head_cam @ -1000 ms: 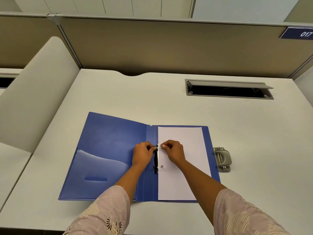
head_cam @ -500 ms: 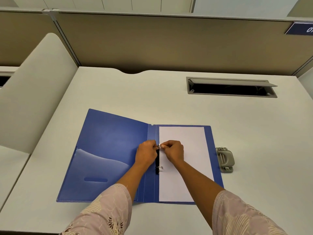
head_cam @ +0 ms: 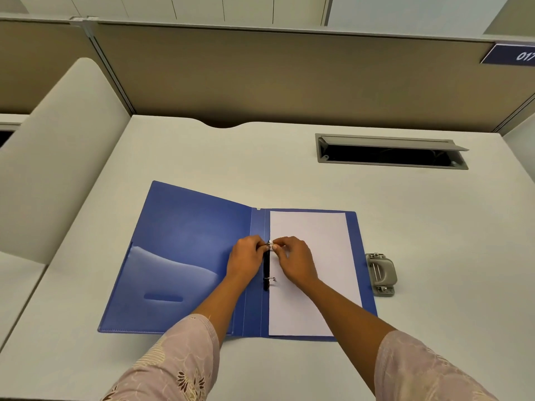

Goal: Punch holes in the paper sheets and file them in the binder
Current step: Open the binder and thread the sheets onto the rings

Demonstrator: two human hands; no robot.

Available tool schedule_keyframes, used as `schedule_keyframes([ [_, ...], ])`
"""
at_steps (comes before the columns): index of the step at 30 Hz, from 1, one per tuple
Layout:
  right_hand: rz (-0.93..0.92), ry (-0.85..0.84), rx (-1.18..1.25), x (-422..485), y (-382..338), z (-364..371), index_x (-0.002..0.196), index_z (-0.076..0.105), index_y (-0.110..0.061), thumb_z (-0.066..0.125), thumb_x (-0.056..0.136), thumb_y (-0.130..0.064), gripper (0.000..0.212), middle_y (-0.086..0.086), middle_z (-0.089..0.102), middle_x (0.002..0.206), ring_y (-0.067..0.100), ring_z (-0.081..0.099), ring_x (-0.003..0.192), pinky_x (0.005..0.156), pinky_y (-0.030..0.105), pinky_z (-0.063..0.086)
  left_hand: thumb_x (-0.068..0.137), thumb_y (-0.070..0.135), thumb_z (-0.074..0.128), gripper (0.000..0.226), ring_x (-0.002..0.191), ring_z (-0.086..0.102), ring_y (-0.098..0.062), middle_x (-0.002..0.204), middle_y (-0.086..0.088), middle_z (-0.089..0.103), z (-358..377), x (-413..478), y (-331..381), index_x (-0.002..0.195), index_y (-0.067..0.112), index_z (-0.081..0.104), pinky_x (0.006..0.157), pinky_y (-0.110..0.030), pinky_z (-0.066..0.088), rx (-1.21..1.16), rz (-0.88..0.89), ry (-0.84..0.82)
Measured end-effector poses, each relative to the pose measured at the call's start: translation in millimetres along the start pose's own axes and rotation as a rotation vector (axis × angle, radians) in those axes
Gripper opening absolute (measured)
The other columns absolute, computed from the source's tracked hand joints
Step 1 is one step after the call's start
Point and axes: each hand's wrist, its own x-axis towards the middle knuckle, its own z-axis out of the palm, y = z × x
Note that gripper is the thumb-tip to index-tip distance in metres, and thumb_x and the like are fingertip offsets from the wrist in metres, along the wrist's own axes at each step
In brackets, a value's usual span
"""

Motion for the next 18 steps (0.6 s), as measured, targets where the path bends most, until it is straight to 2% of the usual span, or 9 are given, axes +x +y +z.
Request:
schedule_keyframes([
  [3,-0.07,-0.026,-0.141,-29.5,17.6,-6.1,0.134,0.048,-0.023,0.051,0.094,-0.039,0.043,-0.002,0.05,0.138,0.018,0.043,0.128,0.109,0.034,0.033,0.092,0.024,0.061,0.019,0.086,0.065,-0.019,0.1,-0.005,0.07,-0.3,-14.1,-4.9,0.105,0.012,0.069,0.074,-0.028,0.054,-0.076,0.025,0.059],
  [5,-0.045,-0.019,-0.23,-51.7,34.1,-11.3,0.144,0.033,-0.025,0.048,0.094,-0.045,0.057,-0.003,0.034,0.151,0.018,0.027,0.14,0.115,0.035,0.02,0.092,0.024,0.06,0.024,0.089,0.066,-0.018,0.104,-0.004,0.069,-0.6,-30.3,-7.4,0.112,0.014,0.066,0.075,-0.028,0.055,-0.121,0.044,0.119],
  [8,0.057,0.066,-0.307,-84.5,60.7,-16.5,0.15,0.017,-0.024,0.043,0.089,-0.057,0.074,-0.003,0.018,0.158,0.022,0.012,0.147,0.118,0.041,0.013,0.092,0.029,0.059,0.024,0.09,0.063,-0.014,0.104,0.001,0.069,6.4,-64.3,-13.6,0.113,0.017,0.065,0.076,-0.03,0.055,-0.054,0.168,0.236],
  [11,0.165,0.123,-0.375,-113.4,80.8,-20.4,0.151,0.006,-0.02,0.033,0.082,-0.068,0.089,-0.001,0.008,0.16,0.025,0.005,0.148,0.118,0.042,0.009,0.09,0.035,0.059,0.031,0.103,0.059,-0.01,0.114,0.004,0.065,20.7,-99.7,-18.0,0.118,0.021,0.06,0.088,-0.031,0.052,0.002,0.246,0.274],
  [13,0.217,0.139,-0.412,-129.1,89.8,-21.2,0.151,0.0,-0.018,0.021,0.077,-0.076,0.096,0.001,0.002,0.16,0.026,0.002,0.148,0.118,0.042,0.006,0.09,0.047,0.053,0.048,0.122,0.047,-0.007,0.133,0.005,0.057,32.5,-115.8,-23.7,0.131,0.021,0.053,0.106,-0.034,0.039,0.038,0.225,0.254],
  [15,0.246,0.159,-0.413,-140.6,93.3,-21.1,0.151,-0.002,-0.016,0.017,0.075,-0.078,0.1,0.003,-0.001,0.16,0.027,-0.001,0.148,0.118,0.043,0.005,0.09,0.062,0.037,0.07,0.141,0.023,-0.01,0.152,0.007,0.031,43.3,-126.1,-30.6,0.147,0.021,0.033,0.119,-0.032,0.013,0.132,0.199,0.175],
  [16,0.261,0.163,-0.394,-144.4,93.0,-20.3,0.151,-0.003,-0.016,0.025,0.079,-0.075,0.097,0.004,-0.002,0.16,0.027,-0.002,0.148,0.118,0.043,0.005,0.089,0.067,0.028,0.077,0.145,0.012,-0.012,0.156,0.008,0.019,46.8,-128.7,-34.3,0.15,0.021,0.023,0.121,-0.031,0.002,0.183,0.184,0.136],
  [18,0.297,0.151,-0.341,-149.5,89.4,-18.8,0.15,-0.006,-0.016,0.045,0.086,-0.06,0.093,0.004,-0.007,0.16,0.026,-0.007,0.147,0.119,0.044,0.003,0.089,0.07,0.021,0.081,0.148,0.005,-0.016,0.159,0.005,0.011,50.7,-131.6,-40.0,0.152,0.019,0.013,0.119,-0.032,-0.005,0.277,0.161,0.086],
])
